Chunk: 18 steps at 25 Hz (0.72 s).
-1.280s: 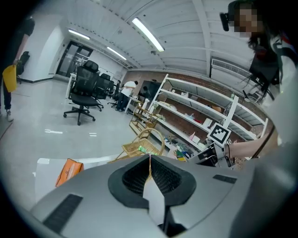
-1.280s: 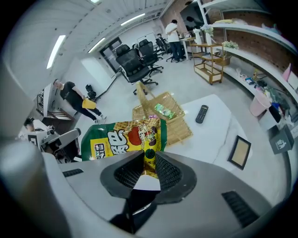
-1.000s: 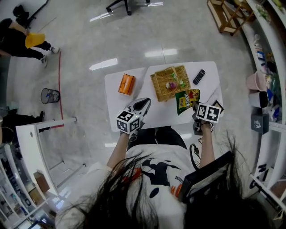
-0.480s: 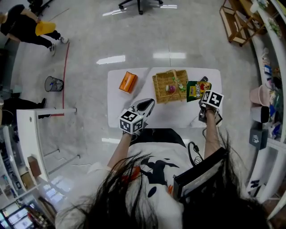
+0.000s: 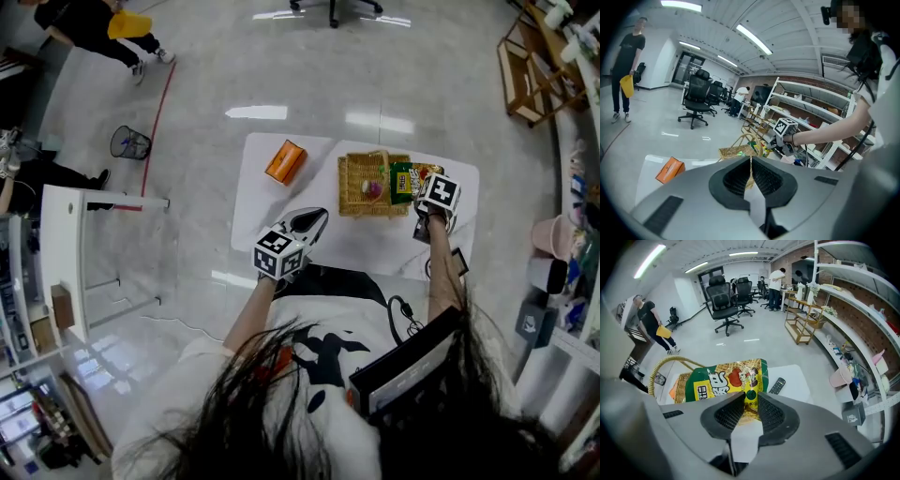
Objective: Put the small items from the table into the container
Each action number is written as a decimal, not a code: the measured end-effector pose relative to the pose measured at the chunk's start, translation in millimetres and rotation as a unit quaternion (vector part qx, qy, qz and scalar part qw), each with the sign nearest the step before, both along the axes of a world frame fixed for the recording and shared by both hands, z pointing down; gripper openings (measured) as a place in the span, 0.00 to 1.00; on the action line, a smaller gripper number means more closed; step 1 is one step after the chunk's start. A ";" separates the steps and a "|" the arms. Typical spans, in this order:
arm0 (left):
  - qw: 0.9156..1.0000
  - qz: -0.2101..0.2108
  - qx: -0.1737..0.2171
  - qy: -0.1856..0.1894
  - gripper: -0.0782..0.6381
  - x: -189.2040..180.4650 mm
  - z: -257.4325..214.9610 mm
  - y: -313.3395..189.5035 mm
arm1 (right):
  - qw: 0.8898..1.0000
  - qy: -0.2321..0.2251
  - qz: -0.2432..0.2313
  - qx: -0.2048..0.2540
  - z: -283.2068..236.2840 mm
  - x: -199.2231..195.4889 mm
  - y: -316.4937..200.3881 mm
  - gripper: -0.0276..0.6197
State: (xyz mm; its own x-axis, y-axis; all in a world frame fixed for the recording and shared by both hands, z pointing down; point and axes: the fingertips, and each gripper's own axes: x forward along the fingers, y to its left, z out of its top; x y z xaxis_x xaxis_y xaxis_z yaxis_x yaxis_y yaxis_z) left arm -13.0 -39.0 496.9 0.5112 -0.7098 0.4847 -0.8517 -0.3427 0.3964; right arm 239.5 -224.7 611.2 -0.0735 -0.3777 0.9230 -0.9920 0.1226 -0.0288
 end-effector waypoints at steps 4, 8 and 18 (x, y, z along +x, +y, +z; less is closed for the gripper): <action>1.000 -0.008 -0.005 -0.003 0.12 -4.6 1.9 4.6 | 1.000 0.009 -0.026 -0.009 4.5 -22.7 -1.0 0.19; 1.000 -0.014 -0.006 -0.005 0.12 -6.7 0.8 8.7 | 0.999 -0.014 -0.030 -0.015 6.2 -39.5 1.1 0.20; 1.000 -0.020 -0.010 -0.006 0.12 -12.3 1.9 19.7 | 0.983 -0.166 -0.047 -0.060 8.1 -91.3 24.2 0.12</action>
